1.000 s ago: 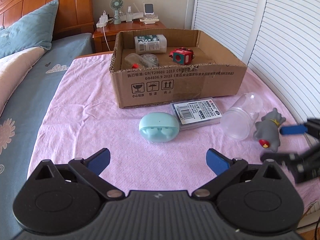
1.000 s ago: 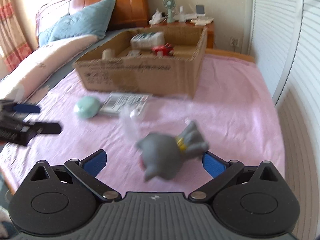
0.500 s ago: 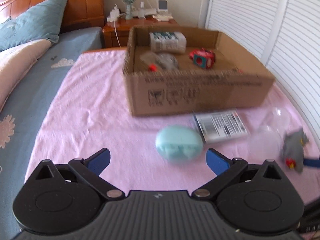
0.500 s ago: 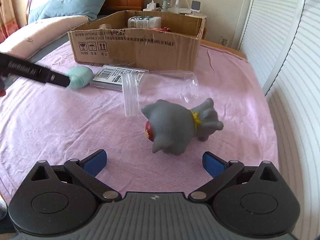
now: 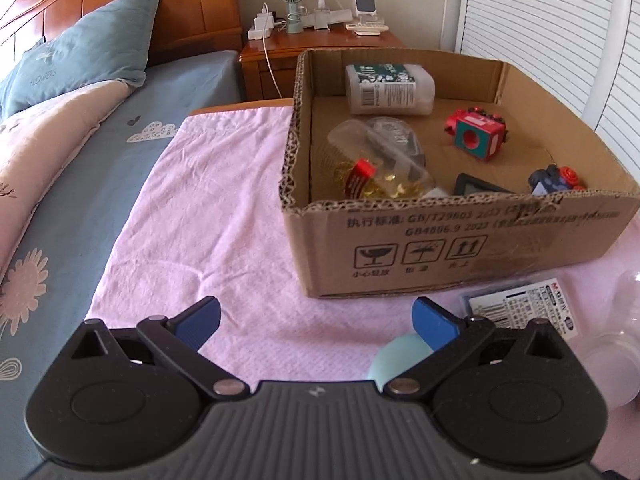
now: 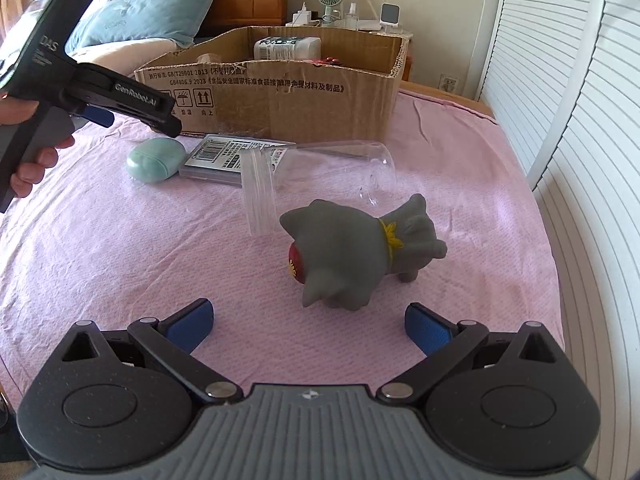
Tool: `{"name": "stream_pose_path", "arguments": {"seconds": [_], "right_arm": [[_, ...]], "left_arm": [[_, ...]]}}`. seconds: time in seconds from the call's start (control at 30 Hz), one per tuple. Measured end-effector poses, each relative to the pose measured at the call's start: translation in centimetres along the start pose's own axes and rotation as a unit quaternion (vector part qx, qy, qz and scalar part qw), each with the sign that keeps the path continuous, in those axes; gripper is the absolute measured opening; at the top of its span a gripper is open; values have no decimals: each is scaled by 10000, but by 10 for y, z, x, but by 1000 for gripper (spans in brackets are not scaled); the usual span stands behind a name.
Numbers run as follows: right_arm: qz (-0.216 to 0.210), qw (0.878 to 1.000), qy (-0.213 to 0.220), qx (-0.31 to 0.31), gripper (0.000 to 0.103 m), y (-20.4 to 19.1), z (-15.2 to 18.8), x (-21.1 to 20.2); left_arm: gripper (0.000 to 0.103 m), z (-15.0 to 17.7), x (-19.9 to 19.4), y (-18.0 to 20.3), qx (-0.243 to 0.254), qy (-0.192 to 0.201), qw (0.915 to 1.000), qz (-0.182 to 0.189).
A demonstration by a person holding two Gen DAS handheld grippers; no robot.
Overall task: Organize rigid objects
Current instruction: 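Close the left tool on the mint-green case while the right tool grasps the grey elephant toy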
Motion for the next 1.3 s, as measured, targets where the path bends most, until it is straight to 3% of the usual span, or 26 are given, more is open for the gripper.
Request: {"name": "stream_pose_path", "arguments": {"seconds": [0.23,0.37,0.5,0.8,1.03,1.17,1.3], "right_arm": [[-22,10000,13,-28,103,-1,2,-2],[-29,10000,27,-43,103,0,4,-3],[-49,10000,23,-77,103,1,6,-5],[-50,9999,77,-96,103,4,14,-12],[-41,9999,109,-75,103,10,13,-12],[-66,9998,149,-109,103,16,11,-11],[-101,9996,204,-155,103,20,6,-6]], "left_arm": [[101,15,-8,-9,175,-113,9998,-13],[101,26,-17,-11,302,-192,9991,230],[101,34,-35,-13,479,-18,9982,364],[101,56,-70,10,753,157,9870,1413],[101,70,-56,34,879,55,9861,1411],[96,71,-56,41,990,229,9870,1244],[77,67,-60,48,1040,382,9850,1327]]}}
Point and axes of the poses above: each gripper's, at about its wrist camera, not at the fingertips, and x roughly the way its jaws point, y to its right, z to its underside, the point moved 6 cm from there along x, roughly the way its jaws point, and after that the axes turned 12 degrees about -z, right-handed, at the moved point
